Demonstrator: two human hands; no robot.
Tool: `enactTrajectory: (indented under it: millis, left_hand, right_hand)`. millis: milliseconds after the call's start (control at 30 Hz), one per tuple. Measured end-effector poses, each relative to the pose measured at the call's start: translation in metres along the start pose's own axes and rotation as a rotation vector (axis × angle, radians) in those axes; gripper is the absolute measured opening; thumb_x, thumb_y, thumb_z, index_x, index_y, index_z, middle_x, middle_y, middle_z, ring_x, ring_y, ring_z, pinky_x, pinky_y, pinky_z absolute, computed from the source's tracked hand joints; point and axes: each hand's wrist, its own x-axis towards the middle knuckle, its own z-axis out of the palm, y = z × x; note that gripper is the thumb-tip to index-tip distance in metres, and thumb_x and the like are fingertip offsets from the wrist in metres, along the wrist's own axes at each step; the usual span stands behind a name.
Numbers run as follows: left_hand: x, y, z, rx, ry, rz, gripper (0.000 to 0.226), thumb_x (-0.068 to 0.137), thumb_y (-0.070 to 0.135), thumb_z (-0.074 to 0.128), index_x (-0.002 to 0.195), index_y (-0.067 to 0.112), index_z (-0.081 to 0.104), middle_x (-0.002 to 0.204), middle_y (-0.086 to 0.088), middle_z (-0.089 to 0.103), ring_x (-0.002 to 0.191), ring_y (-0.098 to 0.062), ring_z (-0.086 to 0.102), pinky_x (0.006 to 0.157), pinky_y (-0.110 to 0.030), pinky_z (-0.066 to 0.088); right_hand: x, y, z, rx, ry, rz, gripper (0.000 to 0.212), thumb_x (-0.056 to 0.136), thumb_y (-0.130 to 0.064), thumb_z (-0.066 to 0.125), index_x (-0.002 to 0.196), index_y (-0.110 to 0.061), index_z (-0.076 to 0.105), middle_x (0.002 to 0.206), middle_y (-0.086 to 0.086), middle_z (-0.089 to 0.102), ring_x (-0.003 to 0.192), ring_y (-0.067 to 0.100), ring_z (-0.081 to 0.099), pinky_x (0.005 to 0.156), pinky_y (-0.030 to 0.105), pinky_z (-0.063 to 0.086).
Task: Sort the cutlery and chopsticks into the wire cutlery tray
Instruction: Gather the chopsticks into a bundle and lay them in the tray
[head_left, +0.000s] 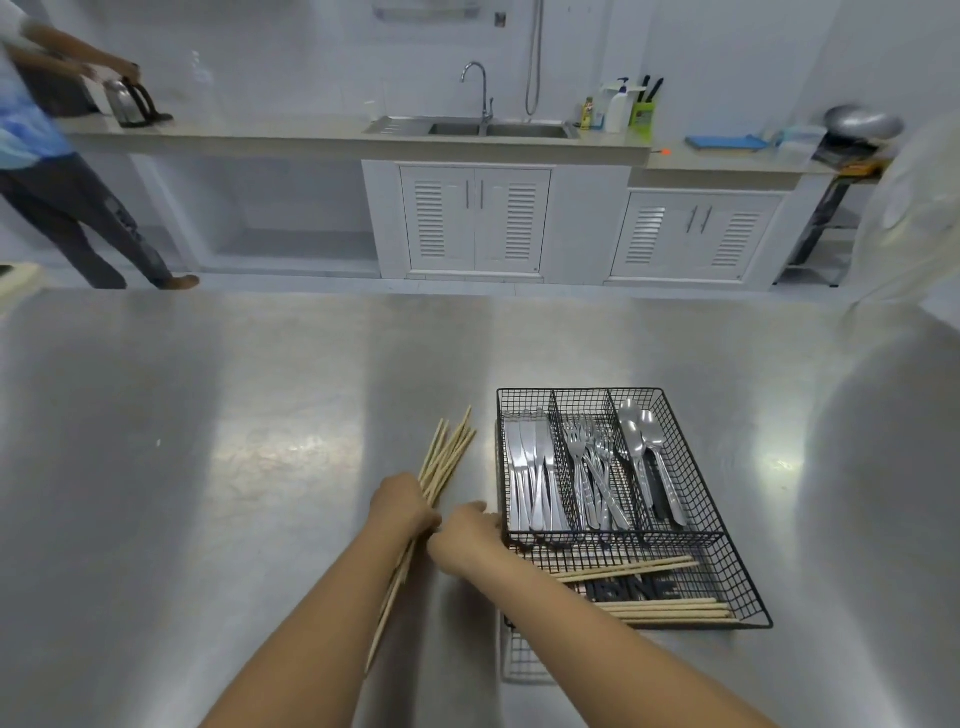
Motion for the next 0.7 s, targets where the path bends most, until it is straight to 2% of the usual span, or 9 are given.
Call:
enactTrajectory:
  millis: [100,200,367,500,700]
  left_hand:
    - [0.000,-0.005,0.004,0.044,0.027,0.024,0.039,0.074,0.029,0.071,0.103,0.005,0.059,0.103,-0.012,0.063,0.099,-0.027,0.063,0.076,-0.031,0.052]
    - [0.000,-0.007,0.008,0.073,0.031,0.056,0.028,0.081,0.022,0.064,0.102,0.005,0.061,0.091,-0.009,0.058,0.097,-0.027,0.064,0.068,-0.028,0.045]
    - [0.001,-0.006,0.013,0.066,0.049,0.023,0.024,0.089,0.011,0.052,0.109,0.002,0.062,0.110,-0.014,0.064,0.101,-0.030,0.063,0.080,-0.033,0.051]
    - [0.003,-0.009,0.013,0.034,0.054,0.033,0.026,0.085,0.016,0.059,0.107,0.003,0.063,0.110,-0.013,0.065,0.100,-0.030,0.064,0.080,-0.034,0.053]
    - [0.008,-0.011,-0.004,0.024,0.000,0.053,0.039,0.080,0.020,0.066,0.113,0.003,0.056,0.117,-0.015,0.061,0.107,-0.030,0.061,0.087,-0.032,0.051]
  right_hand:
    - [-0.004,0.002,0.003,-0.014,0.070,-0.020,0.089,0.091,-0.019,0.054,0.148,0.006,-0.010,0.155,0.030,-0.001,0.144,0.039,0.012,0.117,0.041,0.021]
    - [0.000,0.000,0.010,-0.078,0.110,-0.017,0.089,0.090,-0.019,0.057,0.149,0.005,-0.006,0.155,0.030,-0.001,0.145,0.038,0.009,0.117,0.041,0.019]
    - [0.001,-0.001,0.024,-0.155,0.145,-0.010,0.079,0.095,-0.025,0.049,0.149,0.003,-0.001,0.155,0.031,0.002,0.145,0.040,0.007,0.116,0.043,0.016]
    - [0.003,0.004,0.024,-0.123,0.136,0.030,0.089,0.089,-0.024,0.059,0.149,0.006,0.000,0.154,0.030,0.004,0.144,0.038,0.014,0.116,0.041,0.022]
    - [0.000,0.004,0.023,-0.097,0.209,-0.007,0.078,0.084,-0.020,0.062,0.144,0.002,0.017,0.148,0.025,0.019,0.137,0.034,0.027,0.111,0.037,0.030]
